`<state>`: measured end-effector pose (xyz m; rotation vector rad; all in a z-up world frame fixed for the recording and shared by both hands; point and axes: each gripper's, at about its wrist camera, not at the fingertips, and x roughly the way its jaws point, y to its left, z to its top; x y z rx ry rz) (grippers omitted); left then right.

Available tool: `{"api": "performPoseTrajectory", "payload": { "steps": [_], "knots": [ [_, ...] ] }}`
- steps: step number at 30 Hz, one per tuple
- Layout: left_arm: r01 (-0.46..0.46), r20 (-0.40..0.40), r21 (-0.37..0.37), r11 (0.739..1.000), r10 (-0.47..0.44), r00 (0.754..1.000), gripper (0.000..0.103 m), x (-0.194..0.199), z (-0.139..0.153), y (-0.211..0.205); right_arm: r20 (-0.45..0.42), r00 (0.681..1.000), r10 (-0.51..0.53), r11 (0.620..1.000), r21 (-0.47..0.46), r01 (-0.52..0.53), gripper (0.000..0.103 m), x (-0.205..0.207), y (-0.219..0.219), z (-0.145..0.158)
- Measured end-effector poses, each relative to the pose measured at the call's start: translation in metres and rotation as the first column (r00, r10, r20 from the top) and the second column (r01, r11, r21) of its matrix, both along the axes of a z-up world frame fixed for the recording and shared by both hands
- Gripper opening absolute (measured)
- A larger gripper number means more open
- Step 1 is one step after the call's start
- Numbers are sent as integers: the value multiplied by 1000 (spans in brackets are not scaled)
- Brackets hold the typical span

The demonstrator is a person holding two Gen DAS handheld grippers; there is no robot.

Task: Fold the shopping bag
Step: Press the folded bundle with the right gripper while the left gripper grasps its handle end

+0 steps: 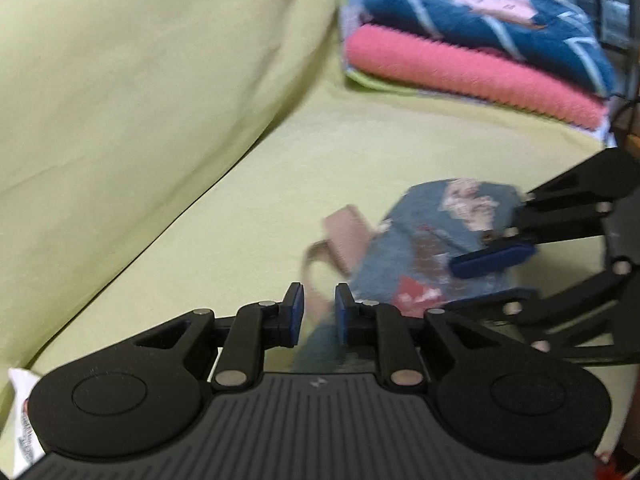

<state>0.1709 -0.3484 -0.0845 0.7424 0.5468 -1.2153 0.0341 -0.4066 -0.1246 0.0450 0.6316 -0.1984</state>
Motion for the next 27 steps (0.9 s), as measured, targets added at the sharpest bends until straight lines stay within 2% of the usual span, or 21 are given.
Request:
{"api": "performPoseTrajectory", "payload": {
  "steps": [5, 9, 23, 24, 25, 27],
  "knots": [
    [-18, -26, 14, 1000, 18, 999, 21, 5, -3, -10, -12, 1000, 2, 1000, 20, -2, 23, -1, -2, 4],
    [-22, -23, 10, 1000, 22, 999, 16, 2, -7, -11, -27, 1000, 3, 999, 41, -2, 23, 1, -5, 5],
    [-6, -14, 25, 1000, 7, 1000, 17, 3, -6, -12, -47, 999, 4, 998, 66, -1, 23, 5, -10, 6],
    [-4, -18, 23, 1000, 4, 1000, 23, 5, -5, -13, -47, 999, 4, 998, 67, -1, 23, 5, -10, 7],
    [-8, -27, 20, 1000, 8, 1000, 34, 8, -5, -14, -45, 999, 4, 998, 68, -1, 24, 4, -10, 7],
    [-23, -60, 13, 1000, 23, 998, 43, 17, -4, -17, -41, 999, 4, 998, 70, -1, 23, 3, -10, 6]
  ]
}}
